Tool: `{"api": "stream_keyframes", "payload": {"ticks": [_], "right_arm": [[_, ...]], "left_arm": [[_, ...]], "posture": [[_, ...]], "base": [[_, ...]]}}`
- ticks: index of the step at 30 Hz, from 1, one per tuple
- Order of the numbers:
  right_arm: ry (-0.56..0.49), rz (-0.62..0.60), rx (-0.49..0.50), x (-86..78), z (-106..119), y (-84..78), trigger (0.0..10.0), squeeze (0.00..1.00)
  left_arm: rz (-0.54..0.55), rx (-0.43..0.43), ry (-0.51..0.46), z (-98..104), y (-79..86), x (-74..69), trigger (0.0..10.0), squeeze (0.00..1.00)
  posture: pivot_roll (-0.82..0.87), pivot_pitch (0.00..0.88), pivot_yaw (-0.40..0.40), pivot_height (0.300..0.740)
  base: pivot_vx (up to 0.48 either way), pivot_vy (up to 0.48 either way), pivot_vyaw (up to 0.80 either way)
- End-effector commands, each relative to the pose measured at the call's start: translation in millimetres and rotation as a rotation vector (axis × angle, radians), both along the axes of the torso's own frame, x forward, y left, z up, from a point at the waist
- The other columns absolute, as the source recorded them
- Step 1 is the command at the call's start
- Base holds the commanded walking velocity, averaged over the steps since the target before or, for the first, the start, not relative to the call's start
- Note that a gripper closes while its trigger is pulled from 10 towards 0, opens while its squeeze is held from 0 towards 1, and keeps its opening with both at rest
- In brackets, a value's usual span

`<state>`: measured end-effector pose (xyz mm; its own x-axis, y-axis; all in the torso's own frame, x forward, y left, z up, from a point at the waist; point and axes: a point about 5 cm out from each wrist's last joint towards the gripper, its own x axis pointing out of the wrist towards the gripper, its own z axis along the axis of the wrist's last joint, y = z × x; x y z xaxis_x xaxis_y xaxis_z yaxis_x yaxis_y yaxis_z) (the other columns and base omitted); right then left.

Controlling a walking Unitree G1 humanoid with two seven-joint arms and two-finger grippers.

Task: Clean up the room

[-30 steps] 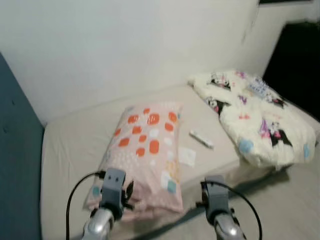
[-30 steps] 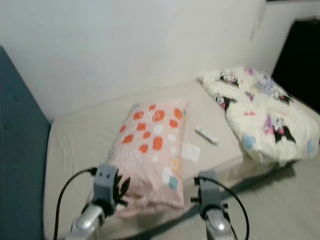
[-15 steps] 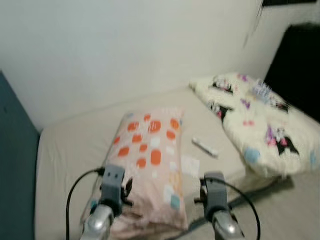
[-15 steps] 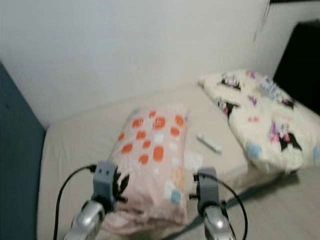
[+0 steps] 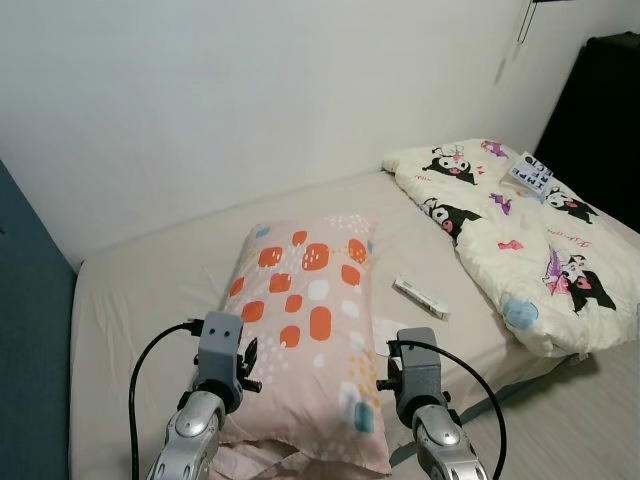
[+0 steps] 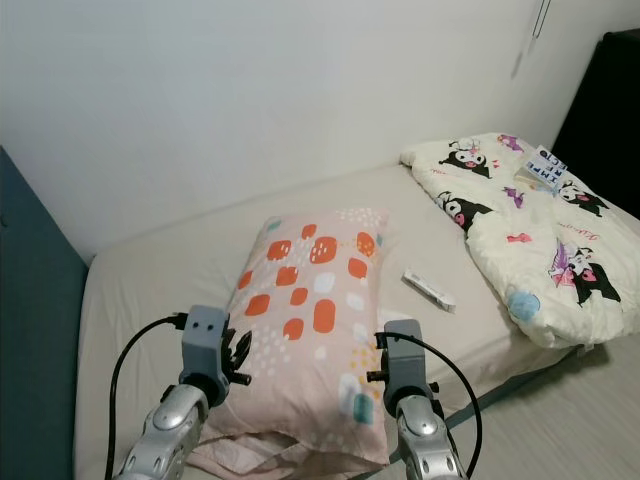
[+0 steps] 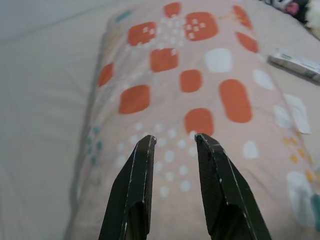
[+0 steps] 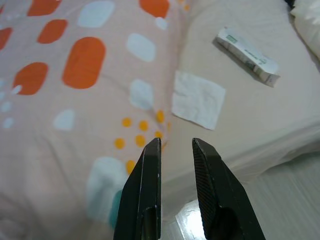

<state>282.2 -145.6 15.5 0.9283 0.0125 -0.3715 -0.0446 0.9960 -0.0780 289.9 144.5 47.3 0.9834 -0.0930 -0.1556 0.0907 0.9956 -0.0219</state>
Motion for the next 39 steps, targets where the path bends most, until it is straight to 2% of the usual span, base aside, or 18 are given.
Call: {"api": "stream_keyframes", "payload": {"ticks": [1,17,20,24,30,39], "right_arm": [[-0.002,0.011,-0.004,-0.1,-1.1,3.9,10.0,0.0],[-0.02,0.011,0.017,8.9,4.0,8.3,10.0,0.0],[-0.028,0.008,0.021,8.9,4.6,8.5,10.0,0.0],[-0.038,0.014,0.027,7.8,4.8,10.7,10.0,0.0],[-0.026,0.043,0.014,4.9,1.7,13.3,10.0,0.0],[-0.011,0.113,-0.043,0.1,-2.9,15.1,10.0,0.0]], "left_arm": [[0.029,-0.012,0.027,-4.0,3.7,-0.1,10.0,0.0],[0.04,-0.001,0.031,0.3,-2.0,12.6,10.0,0.0],[0.076,-0.045,0.022,2.9,-5.1,15.2,10.0,0.0],[0.083,-0.05,0.016,4.2,-6.0,15.8,10.0,0.0],[0.054,-0.009,0.032,-3.3,-1.6,5.9,10.0,0.0],[0.076,-0.006,0.038,-9.3,4.5,-4.8,10.0,0.0]], "posture": [[-0.02,0.044,0.004,0.74],[-0.02,0.043,0.005,0.74],[-0.01,0.052,0.003,0.74],[-0.01,0.051,0.001,0.74],[-0.01,0.044,0.003,0.74],[0.0,0.039,-0.009,0.74]], "base": [[0.0,0.0,0.0],[0.0,0.0,0.0],[0.0,0.0,0.0],[0.0,0.0,0.0],[0.0,0.0,0.0],[0.0,0.0,0.14]]}}
